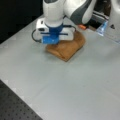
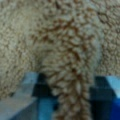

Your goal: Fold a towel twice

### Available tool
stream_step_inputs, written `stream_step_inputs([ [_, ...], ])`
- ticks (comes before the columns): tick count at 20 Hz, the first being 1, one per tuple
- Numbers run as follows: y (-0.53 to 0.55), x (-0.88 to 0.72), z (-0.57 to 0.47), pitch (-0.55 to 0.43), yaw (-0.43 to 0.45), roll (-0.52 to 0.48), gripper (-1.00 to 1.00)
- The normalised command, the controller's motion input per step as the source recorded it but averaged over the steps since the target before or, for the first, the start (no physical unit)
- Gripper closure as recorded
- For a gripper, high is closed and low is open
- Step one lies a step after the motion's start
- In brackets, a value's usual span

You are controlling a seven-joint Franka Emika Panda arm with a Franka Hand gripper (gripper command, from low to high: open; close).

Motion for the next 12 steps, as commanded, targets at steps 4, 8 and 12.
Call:
stream_step_inputs([
  [4,-0.14,0.23,-0.11,-0.048,0.005,0.209,1.00],
  [8,-0.10,0.14,-0.08,-0.044,-0.104,0.198,1.00],
  [12,-0.06,0.05,-0.17,-0.054,-0.153,0.146,-1.00],
])
